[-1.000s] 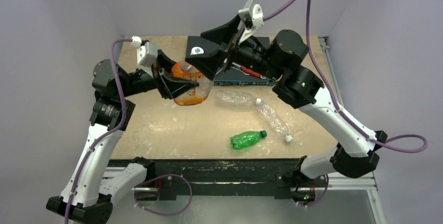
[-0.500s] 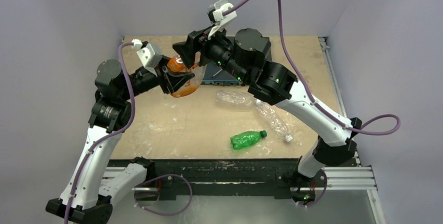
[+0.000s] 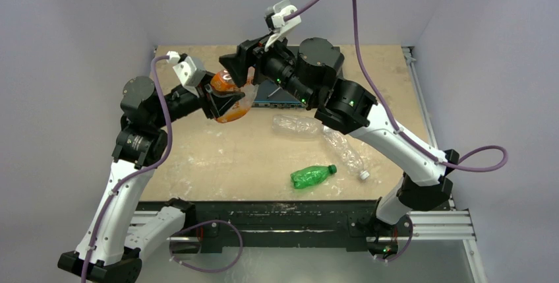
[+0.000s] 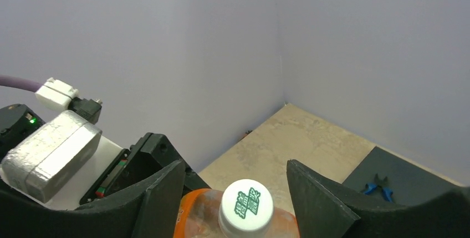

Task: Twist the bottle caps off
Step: Unscrew the bottle cap from the plastic bottle.

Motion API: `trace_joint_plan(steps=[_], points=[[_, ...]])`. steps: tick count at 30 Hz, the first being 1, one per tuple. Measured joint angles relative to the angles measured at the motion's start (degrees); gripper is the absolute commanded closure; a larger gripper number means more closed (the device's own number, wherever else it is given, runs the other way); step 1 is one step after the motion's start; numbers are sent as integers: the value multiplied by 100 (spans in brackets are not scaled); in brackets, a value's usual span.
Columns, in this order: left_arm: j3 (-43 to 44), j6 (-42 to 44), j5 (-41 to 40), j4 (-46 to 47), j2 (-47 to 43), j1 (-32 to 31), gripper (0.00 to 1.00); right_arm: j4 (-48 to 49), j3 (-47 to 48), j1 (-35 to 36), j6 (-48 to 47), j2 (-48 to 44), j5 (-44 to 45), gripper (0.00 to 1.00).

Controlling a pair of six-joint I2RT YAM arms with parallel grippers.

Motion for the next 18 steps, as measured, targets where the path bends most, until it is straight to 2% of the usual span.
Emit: trace_joint_plan(steps=[9, 16, 18], points=[[0, -2, 0, 17, -15, 0, 100, 17, -166, 0, 52, -2, 9, 65], [-4, -2, -13, 22, -37, 0, 100, 122, -249, -22, 74, -35, 20, 100], [-4, -4, -13, 20, -44, 2, 100, 142, -260, -22, 74, -39, -7, 100]])
